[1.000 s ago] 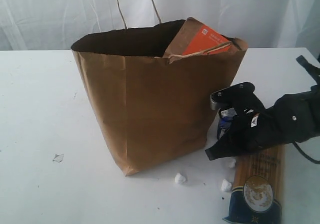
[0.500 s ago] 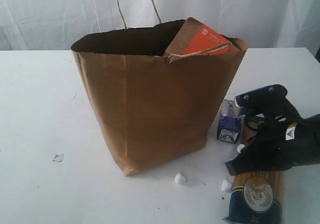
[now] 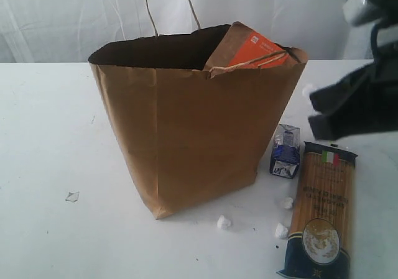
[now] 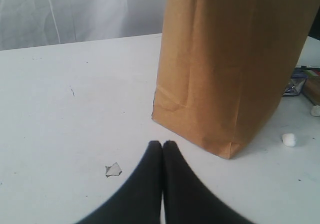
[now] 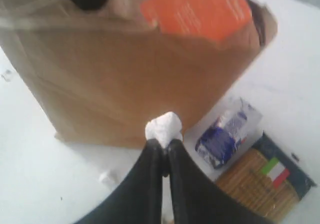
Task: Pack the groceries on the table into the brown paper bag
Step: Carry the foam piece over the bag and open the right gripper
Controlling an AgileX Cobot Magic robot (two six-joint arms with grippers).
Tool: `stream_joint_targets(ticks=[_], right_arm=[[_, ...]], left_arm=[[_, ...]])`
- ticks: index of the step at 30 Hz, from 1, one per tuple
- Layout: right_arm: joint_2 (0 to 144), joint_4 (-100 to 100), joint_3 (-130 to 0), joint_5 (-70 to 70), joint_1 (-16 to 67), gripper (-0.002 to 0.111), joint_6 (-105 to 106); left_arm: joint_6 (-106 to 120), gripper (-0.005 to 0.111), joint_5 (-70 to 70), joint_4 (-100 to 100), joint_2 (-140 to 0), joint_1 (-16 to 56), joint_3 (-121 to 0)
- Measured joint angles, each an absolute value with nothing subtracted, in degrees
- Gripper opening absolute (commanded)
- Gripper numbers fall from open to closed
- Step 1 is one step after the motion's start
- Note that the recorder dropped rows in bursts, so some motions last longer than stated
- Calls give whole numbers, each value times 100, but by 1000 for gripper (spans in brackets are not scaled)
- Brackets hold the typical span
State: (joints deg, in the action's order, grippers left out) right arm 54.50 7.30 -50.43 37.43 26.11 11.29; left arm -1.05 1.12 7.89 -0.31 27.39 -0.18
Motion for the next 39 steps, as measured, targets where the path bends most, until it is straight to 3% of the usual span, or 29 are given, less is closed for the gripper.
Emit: stream_joint_targets(ticks=[12, 22, 32, 33, 37, 39], right_arm=[[7361, 325, -7974, 4268, 4169, 1, 1377], [8788, -303, -8223, 4473, 3959, 1, 704], [8959, -361, -8233, 3942, 3698, 2, 516], [8993, -361, -8245, 3893, 3698, 5, 516], [9142, -148, -8265, 3880, 3698, 50, 508], [9155, -122, -8265, 3880, 3698, 56, 508]], left_arm=[[-105, 0, 112, 789, -31, 2739, -18], [-105, 0, 112, 789, -31, 2739, -18], [-105, 0, 112, 789, -31, 2739, -18], [-105, 0, 112, 789, -31, 2739, -18], [-105, 0, 112, 789, -31, 2739, -18], [-105, 0, 112, 789, -31, 2739, -18]])
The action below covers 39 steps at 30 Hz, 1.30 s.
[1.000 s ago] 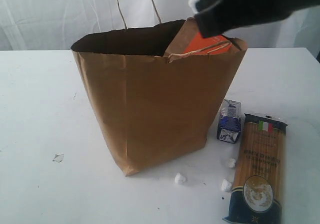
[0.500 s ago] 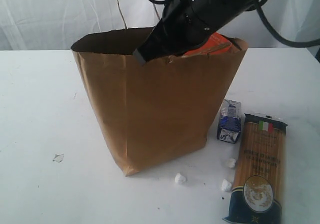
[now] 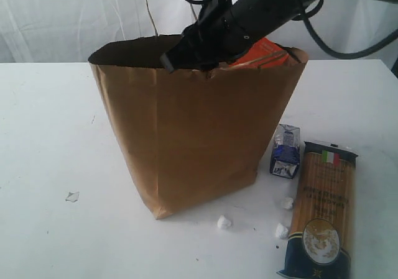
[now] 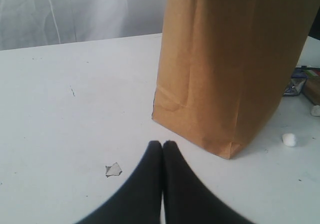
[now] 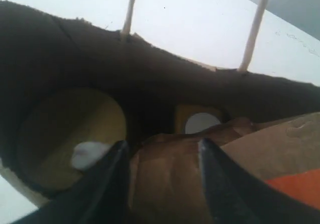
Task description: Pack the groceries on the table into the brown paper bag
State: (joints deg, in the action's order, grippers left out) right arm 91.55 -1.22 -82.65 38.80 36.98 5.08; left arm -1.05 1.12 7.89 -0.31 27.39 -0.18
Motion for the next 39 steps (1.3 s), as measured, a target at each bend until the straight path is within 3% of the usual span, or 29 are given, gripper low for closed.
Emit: stream_joint_targets(ticks=[17, 25, 31, 39], right_arm=[[7176, -992, -8213, 4180, 3698, 55, 0], [5751, -1309, -7310, 5176, 3698, 55, 0], [4961, -1290, -6486, 6741, 3698, 55, 336], [4656, -250, -5412, 6996, 3698, 55, 1247]], left_arm=[[-105, 0, 112, 789, -31, 2739, -18], [-105, 0, 112, 789, -31, 2739, -18], [-105, 0, 112, 789, -31, 2739, -18], [-105, 0, 112, 789, -31, 2739, -18]])
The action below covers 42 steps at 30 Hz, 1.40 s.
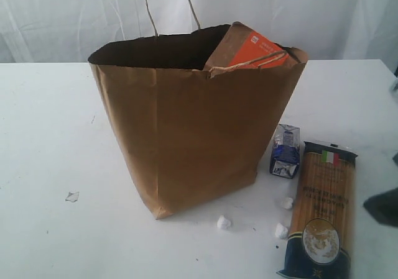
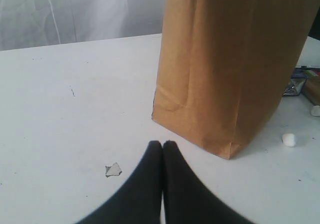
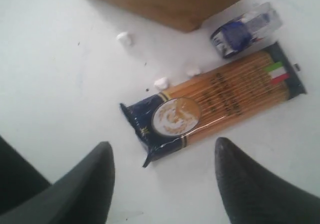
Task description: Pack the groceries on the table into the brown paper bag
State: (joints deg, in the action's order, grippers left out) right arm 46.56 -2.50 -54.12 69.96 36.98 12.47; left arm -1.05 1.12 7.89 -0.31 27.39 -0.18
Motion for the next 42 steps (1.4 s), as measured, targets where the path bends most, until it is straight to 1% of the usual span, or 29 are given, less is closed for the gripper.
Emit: stream_joint_targets(ticks=[5, 8, 11, 15, 18, 28, 36, 42], right_arm=[[4897, -83, -4793, 6930, 3698, 55, 1699], [5296, 67, -4468, 6399, 3698, 55, 1838], [5837, 121, -4248, 5554, 3698, 55, 1904], [6630, 80, -4214, 4551, 3671, 50, 1984], [7163, 0, -4214, 4049, 3538, 47, 2006], [8530, -462, -4214, 2916, 2997, 47, 2006], [9155, -584, -4214, 2328, 2607, 47, 2018], [9536, -593, -4214, 1929, 2566, 47, 2018]], left_arm=[[-105, 0, 112, 789, -31, 2739, -18], [-105, 0, 112, 789, -31, 2739, -18], [-105, 0, 112, 789, -31, 2739, -18], [-105, 0, 112, 789, -31, 2739, -18], [-105, 0, 112, 789, -31, 2739, -18], [-105, 0, 112, 789, -31, 2739, -18], [-105, 0, 112, 789, -31, 2739, -18], [-105, 0, 112, 789, -31, 2739, -18]])
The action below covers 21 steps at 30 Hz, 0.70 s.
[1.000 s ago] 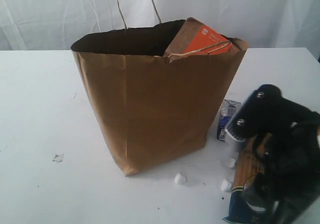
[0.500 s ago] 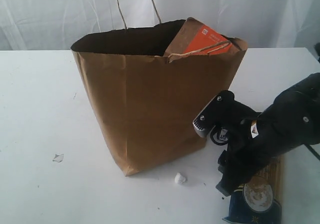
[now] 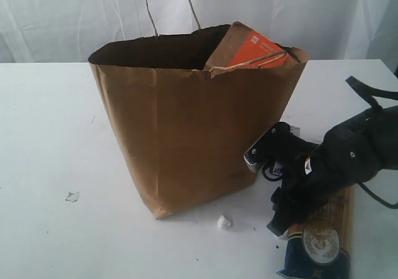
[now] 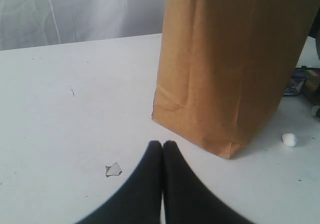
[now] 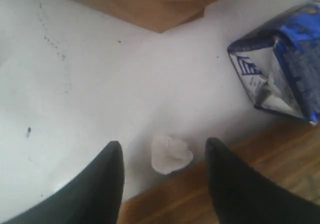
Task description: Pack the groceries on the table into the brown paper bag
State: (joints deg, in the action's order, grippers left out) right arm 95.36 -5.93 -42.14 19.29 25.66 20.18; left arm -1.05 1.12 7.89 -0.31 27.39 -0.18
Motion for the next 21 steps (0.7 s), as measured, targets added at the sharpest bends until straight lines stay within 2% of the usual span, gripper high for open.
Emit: stream_joint_targets(ticks=[9, 17, 21], right_arm=[[9904, -566, -4224, 1571, 2566, 46, 2028], [9926, -387, -4235, 1697, 2566, 12, 1858], [9926, -387, -4235, 1734, 2566, 0, 1807]], left_arm=[[-105, 0, 112, 789, -31, 2739, -18], [-105, 0, 112, 789, -31, 2739, -18], [-105, 0, 112, 789, -31, 2739, -18]])
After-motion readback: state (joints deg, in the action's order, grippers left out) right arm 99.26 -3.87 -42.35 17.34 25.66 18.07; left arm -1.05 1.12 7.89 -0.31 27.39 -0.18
